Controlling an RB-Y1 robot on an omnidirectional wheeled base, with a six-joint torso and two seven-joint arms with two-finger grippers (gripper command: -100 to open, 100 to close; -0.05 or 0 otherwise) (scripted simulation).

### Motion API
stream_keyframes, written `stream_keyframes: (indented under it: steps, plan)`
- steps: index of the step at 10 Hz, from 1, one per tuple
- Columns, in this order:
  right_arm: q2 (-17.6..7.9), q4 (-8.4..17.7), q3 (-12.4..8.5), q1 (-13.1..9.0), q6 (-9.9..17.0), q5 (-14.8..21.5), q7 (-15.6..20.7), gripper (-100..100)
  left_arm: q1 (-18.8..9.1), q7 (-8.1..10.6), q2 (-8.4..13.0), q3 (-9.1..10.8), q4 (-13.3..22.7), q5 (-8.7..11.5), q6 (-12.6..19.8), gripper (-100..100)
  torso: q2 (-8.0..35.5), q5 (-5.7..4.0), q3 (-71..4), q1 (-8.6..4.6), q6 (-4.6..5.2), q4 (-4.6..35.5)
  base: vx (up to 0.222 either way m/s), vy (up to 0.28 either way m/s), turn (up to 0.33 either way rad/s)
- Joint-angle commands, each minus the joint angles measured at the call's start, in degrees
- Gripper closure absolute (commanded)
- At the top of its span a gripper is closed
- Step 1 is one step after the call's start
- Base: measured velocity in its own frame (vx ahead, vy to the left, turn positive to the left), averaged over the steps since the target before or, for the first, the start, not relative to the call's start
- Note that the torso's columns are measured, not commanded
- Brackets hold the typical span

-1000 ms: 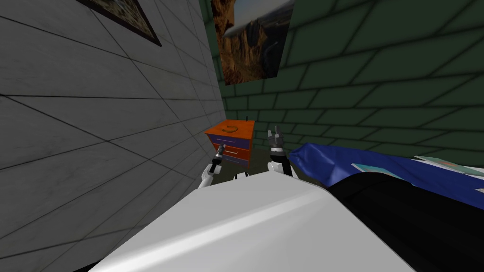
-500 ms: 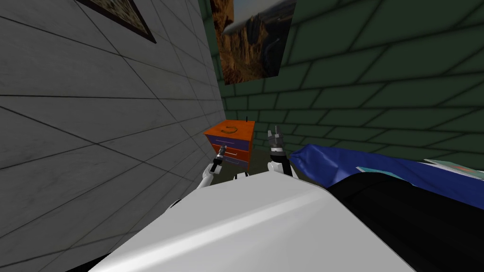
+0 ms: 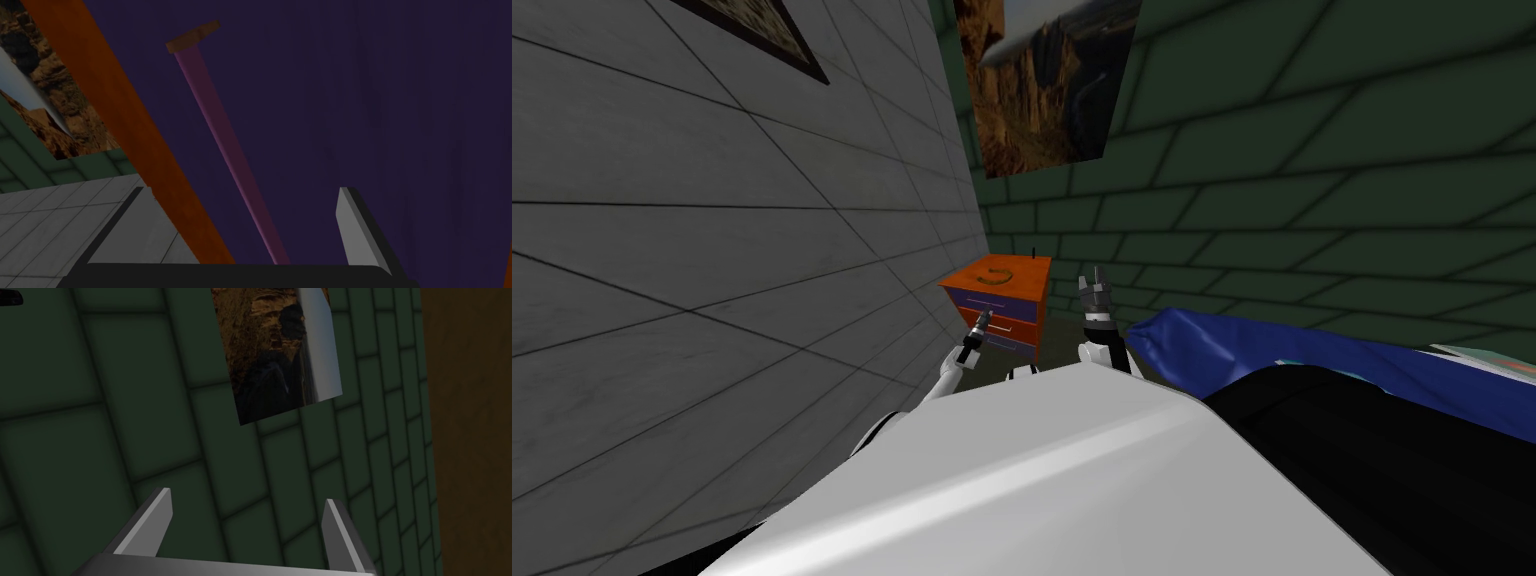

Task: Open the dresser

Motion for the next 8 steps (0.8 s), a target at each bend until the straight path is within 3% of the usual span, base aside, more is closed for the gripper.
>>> stream_keyframes:
  steps: [1,3,4,5,6,8]
  plan:
    - [0.0,0.0,0.0,0.0,0.0,0.0,0.0,0,-1.65,0.2,0.62,-0.45,3.62,-0.56,-1.23,-100,-0.03,0.0,-0.02,0.01,0.0,-0.01,0.036,-0.027,0.018]
    - [0.0,0.0,0.0,0.0,0.0,0.0,0.0,0,-1.7,0.31,0.74,-0.48,3.59,-0.57,-1.14,-100,-0.06,0.0,-0.04,-0.01,0.0,-0.02,0.022,-0.017,0.006]
    - [0.0,0.0,0.0,0.0,0.0,0.0,0.0,0,-3.37,1.01,1.06,-0.38,3.54,-0.47,0.52,-100,0.0,0.01,0.0,0.02,0.0,0.0,0.037,-0.033,-0.039]
    - [0.0,0.0,0.0,0.0,0.0,0.0,0.0,0,-2.81,0.6,0.94,-0.38,4.04,-0.49,-0.65,-100,-0.08,-0.02,-0.05,-0.08,0.02,-0.01,0.025,-0.02,-0.011]
    - [0.0,0.0,0.0,0.0,0.0,0.0,0.0,0,-2.97,0.69,0.96,-0.36,4.08,-0.48,-0.47,100,-0.04,-0.01,-0.03,-0.02,-0.01,-0.02,0.0,0.0,0.0]
    - [0.0,0.0,0.0,-0.02,0.0,0.0,0.0,0,-3.1,1.39,1.41,-0.64,3.78,-0.62,-0.42,100,-0.09,0.11,-0.04,0.25,-0.06,-0.3,-0.108,0.041,0.028]
